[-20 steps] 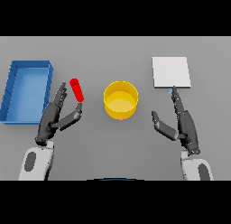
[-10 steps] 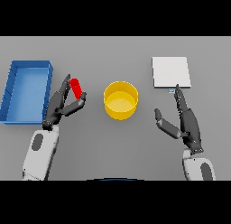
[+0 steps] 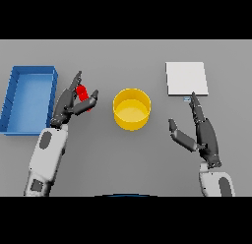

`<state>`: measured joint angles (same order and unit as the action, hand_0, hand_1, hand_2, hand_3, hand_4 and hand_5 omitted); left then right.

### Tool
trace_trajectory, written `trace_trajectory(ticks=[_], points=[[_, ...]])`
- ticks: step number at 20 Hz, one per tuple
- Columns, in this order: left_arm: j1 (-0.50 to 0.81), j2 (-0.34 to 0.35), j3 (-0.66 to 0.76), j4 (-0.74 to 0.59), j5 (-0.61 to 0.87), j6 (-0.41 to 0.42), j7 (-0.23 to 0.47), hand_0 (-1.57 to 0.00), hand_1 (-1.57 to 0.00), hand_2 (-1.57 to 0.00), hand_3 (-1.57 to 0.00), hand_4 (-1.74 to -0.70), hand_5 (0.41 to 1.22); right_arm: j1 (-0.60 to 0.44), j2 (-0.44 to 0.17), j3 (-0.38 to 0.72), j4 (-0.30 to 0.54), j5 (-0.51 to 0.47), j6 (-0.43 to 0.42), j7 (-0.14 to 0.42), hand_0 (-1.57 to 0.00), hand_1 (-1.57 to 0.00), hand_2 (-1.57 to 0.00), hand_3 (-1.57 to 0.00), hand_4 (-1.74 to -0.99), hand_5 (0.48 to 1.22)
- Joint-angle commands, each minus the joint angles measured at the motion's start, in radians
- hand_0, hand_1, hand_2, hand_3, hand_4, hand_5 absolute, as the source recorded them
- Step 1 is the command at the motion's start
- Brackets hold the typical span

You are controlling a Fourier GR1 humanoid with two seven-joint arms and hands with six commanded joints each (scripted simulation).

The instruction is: Pick up the red beaker and tilt it to pour out 1 green nut into yellow bowl. Pick up the yellow bowl and place it on the metallic measuring scale.

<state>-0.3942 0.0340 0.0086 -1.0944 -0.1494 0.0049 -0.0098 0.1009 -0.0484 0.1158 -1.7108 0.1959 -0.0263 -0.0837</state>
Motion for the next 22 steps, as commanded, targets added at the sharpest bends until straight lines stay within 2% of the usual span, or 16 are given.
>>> trace_trajectory(ticks=[1, 4, 5, 6, 7, 8, 10, 12, 14, 17, 21, 22], points=[[-0.02, -0.007, 0.001, 0.026, -0.005, 0.008, -0.004, 0.0, 0.0, 0.0, 0.0, -1.32, 0.71, -0.012, 0.001, -0.003, 0.006, 0.006, -0.008, 0.014, 0.0, 0.0, 0.0, 0.0, -1.315, 0.682], [-0.04, -0.008, 0.013, 0.064, 0.004, 0.0, -0.072, 0.0, 0.0, 0.0, 0.0, -1.36, 0.735, 0.011, -0.002, 0.003, -0.012, -0.001, 0.003, -0.008, 0.0, 0.0, 0.0, 0.0, -1.298, 0.682], [-0.045, -0.017, 0.019, 0.067, 0.009, 0.009, -0.071, 0.0, 0.0, -0.03, 0.0, -1.39, 0.752, 0.004, 0.001, 0.005, -0.01, 0.011, -0.006, -0.001, 0.0, 0.0, 0.0, 0.0, -1.295, 0.683], [-0.049, -0.024, 0.023, 0.084, 0.006, 0.021, -0.077, -0.08, -0.08, -0.12, -0.08, -1.42, 0.77, -0.015, -0.006, -0.007, 0.003, 0.004, -0.005, 0.02, 0.0, 0.0, 0.0, 0.0, -1.291, 0.684], [-0.06, -0.029, 0.035, 0.093, 0.015, 0.03, -0.06, -0.25, -0.28, -0.31, -0.22, -1.44, 0.795, -0.005, -0.004, -0.001, -0.013, 0.006, -0.006, 0.012, 0.0, 0.0, 0.0, 0.0, -1.289, 0.684], [-0.075, -0.041, 0.044, 0.113, 0.019, 0.045, -0.061, -0.46, -0.48, -0.5, -0.49, -1.44, 0.881, -0.006, -0.009, -0.003, -0.01, 0.009, -0.004, 0.01, 0.0, 0.0, 0.0, 0.0, -1.286, 0.685], [-0.076, -0.049, 0.034, 0.125, -0.019, 0.098, -0.074, -0.86, -0.87, -0.89, -0.88, -1.44, 1.003, -0.008, 0.003, 0.007, -0.004, 0.013, -0.006, 0.017, 0.0, 0.0, 0.0, 0.0, -1.283, 0.683], [-0.085, -0.055, 0.035, 0.141, -0.038, 0.109, -0.106, -1.12, -1.13, -1.13, -1.13, -1.44, 1.082, -0.01, -0.002, 0.001, -0.005, 0.006, -0.002, 0.02, 0.0, 0.0, 0.0, 0.0, -1.29, 0.684], [-0.086, -0.063, 0.04, 0.15, -0.045, 0.113, -0.134, -1.28, -1.29, -1.29, -1.29, -1.45, 1.132, -0.009, -0.008, -0.005, 0.002, 0.001, 0.001, 0.007, 0.0, 0.0, 0.0, 0.0, -1.293, 0.682], [-0.083, -0.065, 0.045, 0.142, -0.028, 0.117, -0.165, -1.42, -1.42, -1.43, -1.43, -1.59, 1.123, -0.016, 0.008, 0.011, 0.012, 0.008, 0.003, -0.008, 0.0, 0.0, 0.0, 0.0, -1.296, 0.682], [-0.089, -0.05, 0.031, 0.081, -0.006, 0.13, -0.153, -1.51, -1.51, -1.51, -1.51, -1.68, 1.103, -0.019, -0.001, 0.011, 0.021, 0.032, -0.009, -0.02, 0.0, 0.0, 0.0, 0.0, -1.263, 0.671], [-0.086, -0.044, 0.018, 0.056, -0.009, 0.133, -0.151, -1.52, -1.52, -1.52, -1.52, -1.69, 1.1, -0.024, 0.001, 0.008, 0.023, 0.028, -0.01, -0.006, 0.0, 0.0, 0.0, 0.0, -1.254, 0.667]])
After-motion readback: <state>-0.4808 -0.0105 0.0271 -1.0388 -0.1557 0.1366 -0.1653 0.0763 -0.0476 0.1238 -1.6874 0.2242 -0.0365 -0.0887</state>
